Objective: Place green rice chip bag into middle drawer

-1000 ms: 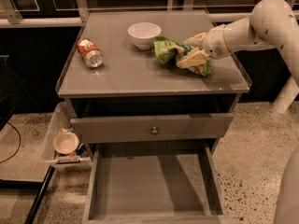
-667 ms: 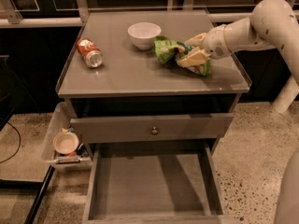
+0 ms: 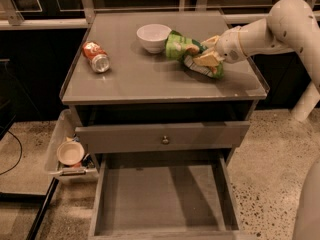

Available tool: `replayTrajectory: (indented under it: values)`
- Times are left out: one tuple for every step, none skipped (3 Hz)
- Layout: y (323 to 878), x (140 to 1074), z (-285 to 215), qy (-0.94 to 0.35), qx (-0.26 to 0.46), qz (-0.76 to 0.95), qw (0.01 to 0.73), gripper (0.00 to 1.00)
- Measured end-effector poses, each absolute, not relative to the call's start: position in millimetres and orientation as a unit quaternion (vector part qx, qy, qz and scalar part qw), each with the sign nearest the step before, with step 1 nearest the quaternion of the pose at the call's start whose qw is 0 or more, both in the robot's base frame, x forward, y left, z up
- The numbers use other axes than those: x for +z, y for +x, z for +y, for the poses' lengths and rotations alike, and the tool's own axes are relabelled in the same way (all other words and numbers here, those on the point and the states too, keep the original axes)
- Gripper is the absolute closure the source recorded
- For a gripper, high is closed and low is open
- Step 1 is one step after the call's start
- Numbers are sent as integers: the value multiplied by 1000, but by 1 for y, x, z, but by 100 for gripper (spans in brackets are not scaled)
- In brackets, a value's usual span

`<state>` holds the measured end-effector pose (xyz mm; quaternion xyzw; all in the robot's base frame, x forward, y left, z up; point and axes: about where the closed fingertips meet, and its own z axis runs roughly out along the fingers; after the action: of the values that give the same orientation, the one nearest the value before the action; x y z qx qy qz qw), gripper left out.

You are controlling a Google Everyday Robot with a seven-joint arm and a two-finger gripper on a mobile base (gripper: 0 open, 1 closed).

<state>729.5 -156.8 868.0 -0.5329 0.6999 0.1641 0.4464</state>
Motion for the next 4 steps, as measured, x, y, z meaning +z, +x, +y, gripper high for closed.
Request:
replayTrajectory:
  values:
    - [729, 868, -157, -533, 164, 700, 446, 100]
    - [718, 872, -149, -549, 166, 691, 441, 100]
    - [695, 888, -146, -568, 170, 675, 439, 100]
    - [667, 909, -147, -590, 164, 656, 441, 100]
